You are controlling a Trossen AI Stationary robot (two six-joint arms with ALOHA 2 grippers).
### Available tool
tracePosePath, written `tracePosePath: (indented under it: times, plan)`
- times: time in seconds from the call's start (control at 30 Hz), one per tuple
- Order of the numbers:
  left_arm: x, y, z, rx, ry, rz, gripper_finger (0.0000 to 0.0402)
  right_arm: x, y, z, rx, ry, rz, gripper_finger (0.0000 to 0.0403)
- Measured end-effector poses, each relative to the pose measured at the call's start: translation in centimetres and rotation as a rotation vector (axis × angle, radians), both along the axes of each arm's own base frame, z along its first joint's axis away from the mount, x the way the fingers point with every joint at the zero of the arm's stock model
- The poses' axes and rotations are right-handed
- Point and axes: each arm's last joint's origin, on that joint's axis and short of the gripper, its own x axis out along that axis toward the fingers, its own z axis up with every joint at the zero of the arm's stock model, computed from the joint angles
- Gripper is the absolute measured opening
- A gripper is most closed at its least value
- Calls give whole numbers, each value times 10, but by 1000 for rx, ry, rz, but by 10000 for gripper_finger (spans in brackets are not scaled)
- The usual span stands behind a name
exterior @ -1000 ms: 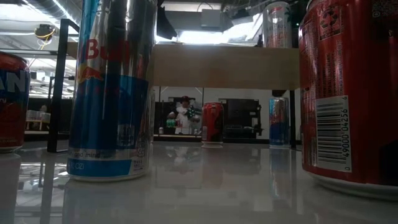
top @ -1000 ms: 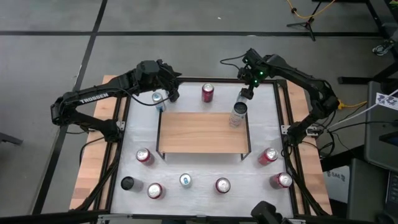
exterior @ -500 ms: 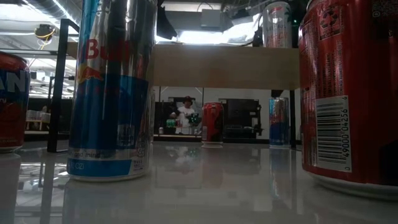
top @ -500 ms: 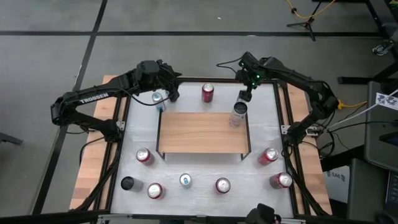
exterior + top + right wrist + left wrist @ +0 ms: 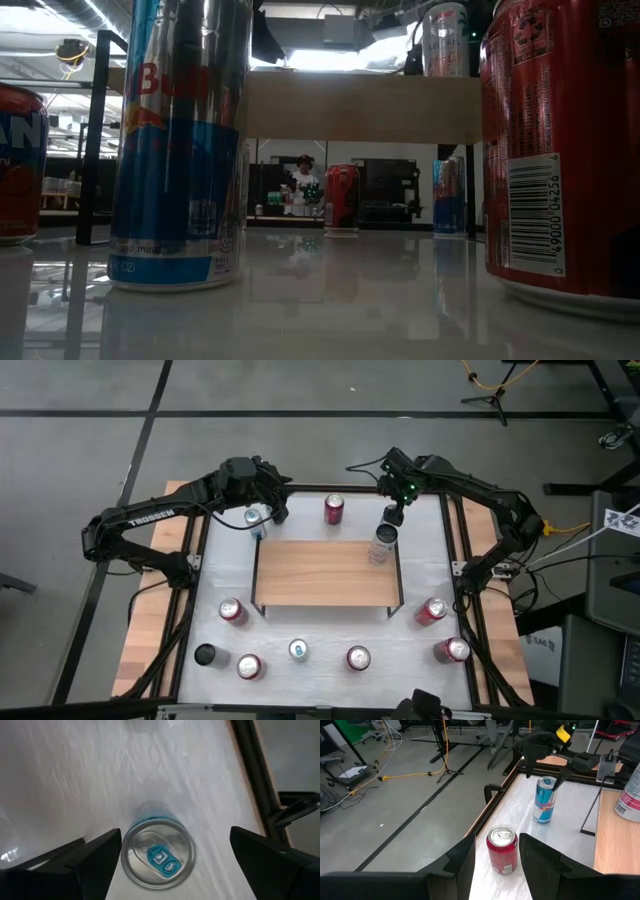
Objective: Place canned beverage on shelf
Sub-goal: Put the top right blue soda can on the shelf
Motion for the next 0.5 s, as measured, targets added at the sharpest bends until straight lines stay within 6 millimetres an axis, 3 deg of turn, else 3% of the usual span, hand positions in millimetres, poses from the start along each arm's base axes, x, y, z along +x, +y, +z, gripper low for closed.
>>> tracePosePath:
  times: [0.27,0.5]
  plan:
    - [0,0,0,0,0,0,143,-5,4,-32,22,42,-2,367]
    - [0,0,0,0,0,0,143,-7,5,-40,21,49,-3,367]
